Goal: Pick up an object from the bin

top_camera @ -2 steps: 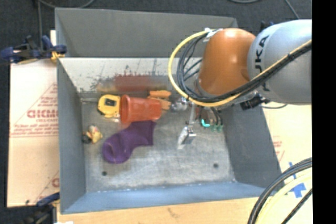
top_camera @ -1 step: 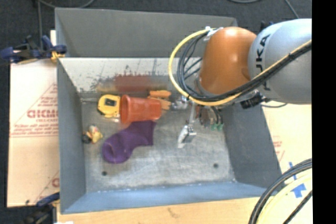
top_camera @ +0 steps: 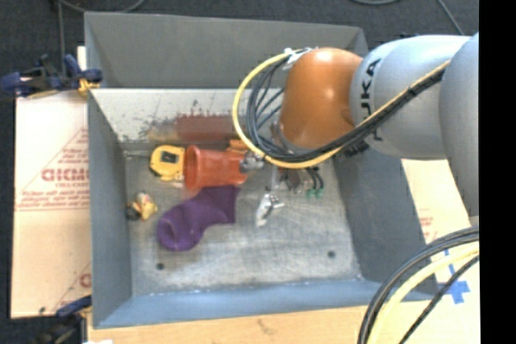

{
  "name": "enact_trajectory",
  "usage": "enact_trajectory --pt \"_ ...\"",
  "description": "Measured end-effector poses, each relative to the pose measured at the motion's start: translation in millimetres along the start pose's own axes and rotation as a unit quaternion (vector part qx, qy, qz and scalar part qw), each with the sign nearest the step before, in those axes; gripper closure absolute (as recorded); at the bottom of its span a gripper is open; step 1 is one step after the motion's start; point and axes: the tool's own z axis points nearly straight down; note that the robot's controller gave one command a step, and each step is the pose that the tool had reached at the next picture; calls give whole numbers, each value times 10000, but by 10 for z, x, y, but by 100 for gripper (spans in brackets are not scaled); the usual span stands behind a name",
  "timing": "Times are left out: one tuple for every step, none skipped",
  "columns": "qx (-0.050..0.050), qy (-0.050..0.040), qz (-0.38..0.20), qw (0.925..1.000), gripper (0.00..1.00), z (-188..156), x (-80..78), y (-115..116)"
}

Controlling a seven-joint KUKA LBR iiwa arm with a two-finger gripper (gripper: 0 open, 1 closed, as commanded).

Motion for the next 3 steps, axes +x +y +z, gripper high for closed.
enact_trajectory --pt "-2 -6 -559 9984 0 144 -62 69" --pt "-15 47 -1217 9925 0 122 -130 405" --pt "-23 40 -2001 9798 0 473 -213 583"
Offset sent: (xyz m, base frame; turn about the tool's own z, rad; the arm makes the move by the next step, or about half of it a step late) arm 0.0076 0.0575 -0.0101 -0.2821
